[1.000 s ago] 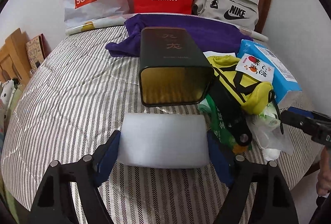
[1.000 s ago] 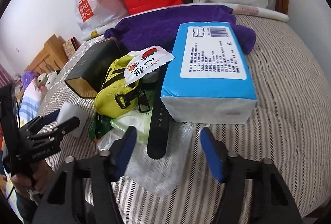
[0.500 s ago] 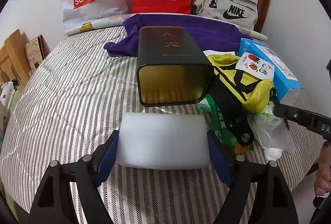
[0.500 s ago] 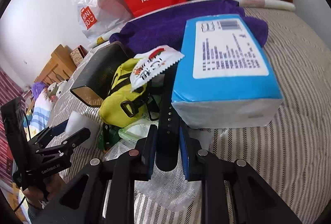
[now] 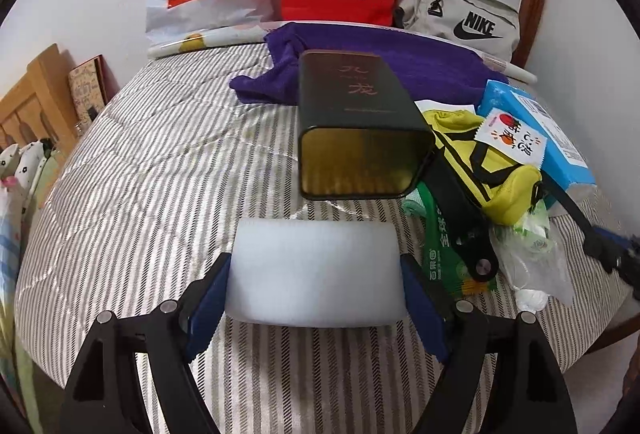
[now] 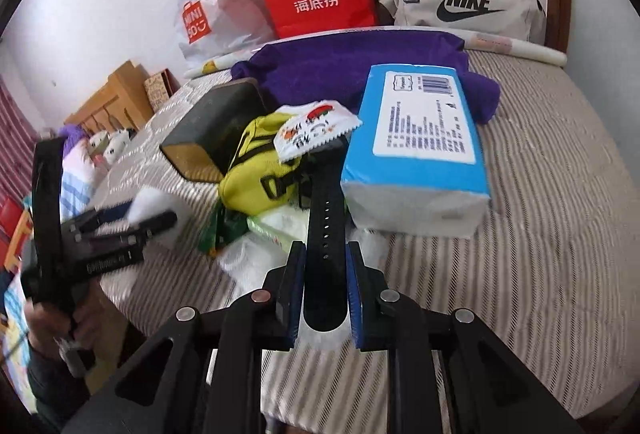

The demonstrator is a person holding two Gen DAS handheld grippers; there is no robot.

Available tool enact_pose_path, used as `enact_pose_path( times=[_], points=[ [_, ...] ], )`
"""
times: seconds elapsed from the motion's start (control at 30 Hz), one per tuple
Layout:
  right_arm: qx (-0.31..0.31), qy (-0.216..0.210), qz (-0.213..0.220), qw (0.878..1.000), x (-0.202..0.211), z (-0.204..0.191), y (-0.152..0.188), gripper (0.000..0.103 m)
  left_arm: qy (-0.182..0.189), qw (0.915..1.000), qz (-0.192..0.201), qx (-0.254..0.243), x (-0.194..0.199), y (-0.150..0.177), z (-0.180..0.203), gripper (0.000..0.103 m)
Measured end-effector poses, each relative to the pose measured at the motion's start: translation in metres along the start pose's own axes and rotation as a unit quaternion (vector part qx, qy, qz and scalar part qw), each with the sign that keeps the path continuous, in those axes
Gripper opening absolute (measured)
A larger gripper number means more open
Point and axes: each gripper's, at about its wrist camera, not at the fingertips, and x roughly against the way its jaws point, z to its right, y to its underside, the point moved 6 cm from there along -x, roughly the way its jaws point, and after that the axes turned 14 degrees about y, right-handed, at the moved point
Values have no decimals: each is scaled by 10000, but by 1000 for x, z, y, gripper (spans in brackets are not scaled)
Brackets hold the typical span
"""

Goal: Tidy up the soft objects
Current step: 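Lift the sponge with the left gripper while the right lifts the strap toward the purple towel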

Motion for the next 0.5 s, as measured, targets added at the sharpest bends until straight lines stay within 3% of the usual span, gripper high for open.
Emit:
enact_pose_path(
  times=[0.27,0.5],
  points=[
    [321,165,-83,9993,11,13,34,20,-125,9998,54,124,8,-1,-1,80],
    [474,339,-228,9980,-10,21,45,20,-143,9998,24,143,7,0,-1,80]
  ],
)
